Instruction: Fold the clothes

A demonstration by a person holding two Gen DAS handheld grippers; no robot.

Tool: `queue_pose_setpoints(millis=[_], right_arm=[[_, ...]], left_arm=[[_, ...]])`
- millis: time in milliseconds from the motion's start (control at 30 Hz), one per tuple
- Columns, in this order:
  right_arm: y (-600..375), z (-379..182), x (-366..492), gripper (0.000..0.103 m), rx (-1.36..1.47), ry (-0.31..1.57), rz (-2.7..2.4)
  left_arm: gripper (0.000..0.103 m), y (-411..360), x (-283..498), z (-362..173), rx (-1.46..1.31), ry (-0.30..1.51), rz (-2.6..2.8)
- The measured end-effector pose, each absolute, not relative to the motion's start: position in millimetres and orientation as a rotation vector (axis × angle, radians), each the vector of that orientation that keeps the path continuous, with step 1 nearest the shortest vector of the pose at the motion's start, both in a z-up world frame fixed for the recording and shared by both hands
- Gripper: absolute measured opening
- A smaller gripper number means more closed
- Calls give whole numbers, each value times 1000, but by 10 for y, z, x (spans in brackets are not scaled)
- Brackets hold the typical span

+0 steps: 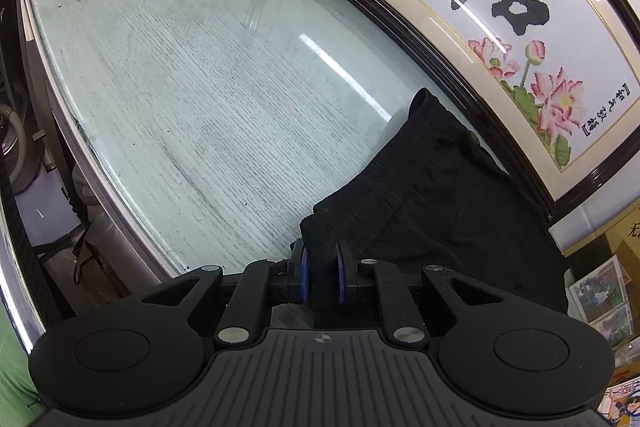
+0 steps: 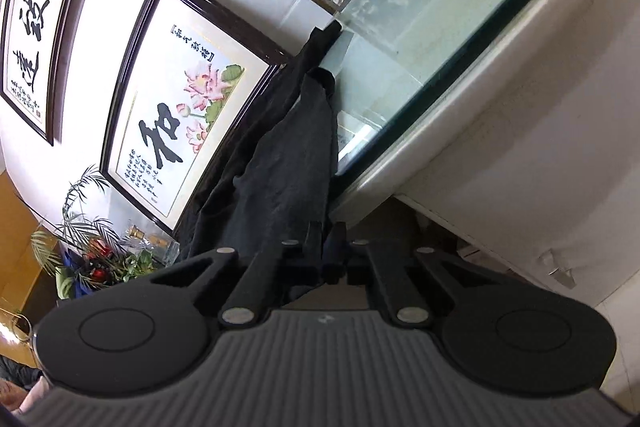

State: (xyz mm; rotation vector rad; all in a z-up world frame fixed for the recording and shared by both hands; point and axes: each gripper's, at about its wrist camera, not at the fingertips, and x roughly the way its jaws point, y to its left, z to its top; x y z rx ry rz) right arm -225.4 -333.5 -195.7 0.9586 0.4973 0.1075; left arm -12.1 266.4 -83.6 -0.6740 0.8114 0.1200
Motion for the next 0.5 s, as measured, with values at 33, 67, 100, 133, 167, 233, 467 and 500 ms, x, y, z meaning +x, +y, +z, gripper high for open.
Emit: queue_pose_setpoints(millis=[33, 67, 100, 133, 167, 233, 467, 500], right_arm=[[-3337, -1905, -2284, 4, 952, 491, 107], [-3344, -1842, -2320, 3, 952, 480, 109], [-3361, -1773, -2332, 3, 957, 466, 113], [-3379, -1704, -2341, 3, 961, 452, 117], [-3397, -1635, -2349, 3, 966, 437, 121], [-3444, -1503, -2376, 2, 972, 407, 130], [-3559, -1120, -2278, 2, 1000, 313, 167], [-3572, -1084, -2268, 2, 1010, 300, 171]], left_arm=[[13, 2671, -127, -830, -677, 809, 119], [13, 2678, -134, -824, -682, 807, 118], [13, 2685, -140, -817, -689, 805, 118], [13, 2694, -149, -812, -697, 803, 117], [13, 2702, -160, -804, -705, 801, 116], [13, 2709, -185, -779, -719, 795, 113], [13, 2721, -291, -612, -765, 762, 105], [13, 2722, -307, -583, -768, 758, 104]])
